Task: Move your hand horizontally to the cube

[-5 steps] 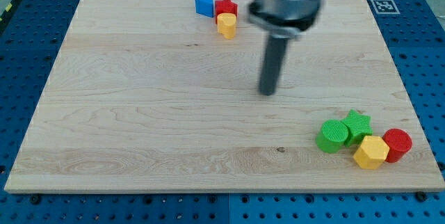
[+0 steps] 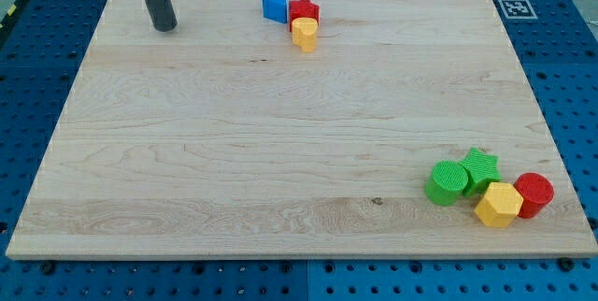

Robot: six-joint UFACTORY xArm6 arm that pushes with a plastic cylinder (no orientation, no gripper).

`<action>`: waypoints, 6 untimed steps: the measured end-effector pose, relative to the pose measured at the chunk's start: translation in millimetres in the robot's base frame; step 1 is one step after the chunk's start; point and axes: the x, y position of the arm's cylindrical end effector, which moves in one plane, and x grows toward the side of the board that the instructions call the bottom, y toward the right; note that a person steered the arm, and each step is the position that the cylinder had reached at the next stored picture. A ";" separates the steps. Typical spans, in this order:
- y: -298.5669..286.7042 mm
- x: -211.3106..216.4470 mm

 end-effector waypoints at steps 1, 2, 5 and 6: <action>-19.9 -48.9; -26.5 -90.7; -17.0 -92.0; -13.3 -91.8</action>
